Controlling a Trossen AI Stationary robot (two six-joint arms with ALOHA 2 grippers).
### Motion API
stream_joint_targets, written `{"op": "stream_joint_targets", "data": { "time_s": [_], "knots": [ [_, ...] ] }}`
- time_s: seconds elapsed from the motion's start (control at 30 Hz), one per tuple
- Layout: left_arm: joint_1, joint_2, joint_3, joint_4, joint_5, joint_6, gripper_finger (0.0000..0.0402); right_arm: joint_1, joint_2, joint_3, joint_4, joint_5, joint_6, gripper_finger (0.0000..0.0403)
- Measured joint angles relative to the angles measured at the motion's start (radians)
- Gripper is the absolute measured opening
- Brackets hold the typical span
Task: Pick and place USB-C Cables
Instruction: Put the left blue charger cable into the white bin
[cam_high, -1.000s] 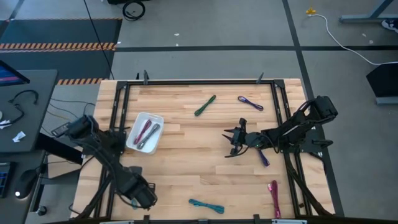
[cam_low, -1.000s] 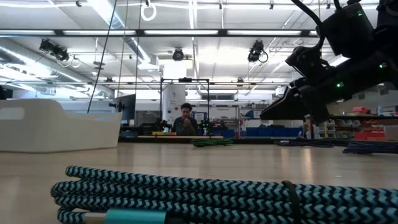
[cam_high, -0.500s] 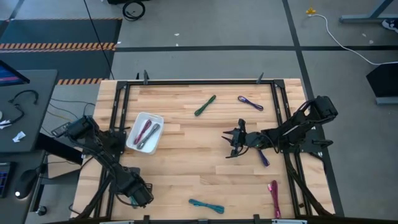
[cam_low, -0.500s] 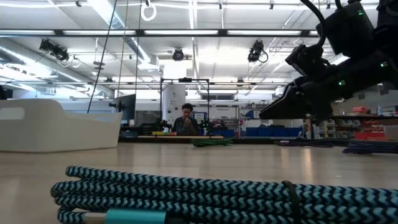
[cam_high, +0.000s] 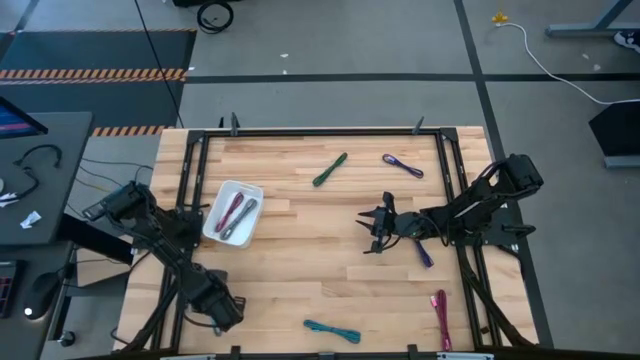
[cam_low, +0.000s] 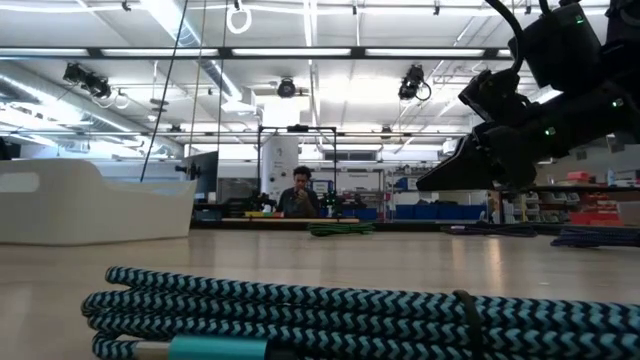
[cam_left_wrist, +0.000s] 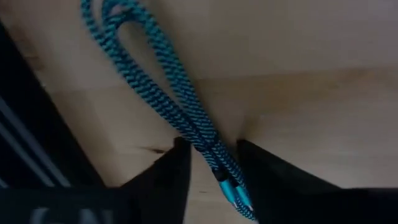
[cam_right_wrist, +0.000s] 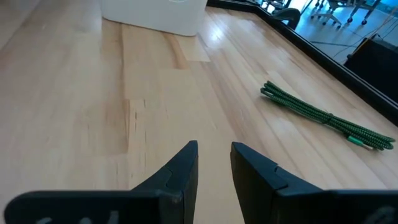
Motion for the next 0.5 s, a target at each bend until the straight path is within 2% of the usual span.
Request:
{"op": "stream_joint_targets", "data": {
  "time_s": [0.23, 0.4, 0.5],
  "knots": [
    [0.001, 0.000, 0.002, 0.007, -0.037, 0.069, 0.0023, 0.000, 0.000, 0.000, 0.000, -0.012, -0.002, 0.0100],
    [0.012, 0.004, 0.072, -0.085, -0.077, 0.129, 0.0019, 0.000, 0.000, 0.000, 0.000, -0.012, -0.024, 0.0100],
    [0.038, -0.009, 0.152, -0.236, -0.186, 0.174, 0.0018, 0.000, 0.000, 0.000, -0.001, -0.002, -0.046, 0.0100]
  ]
}}
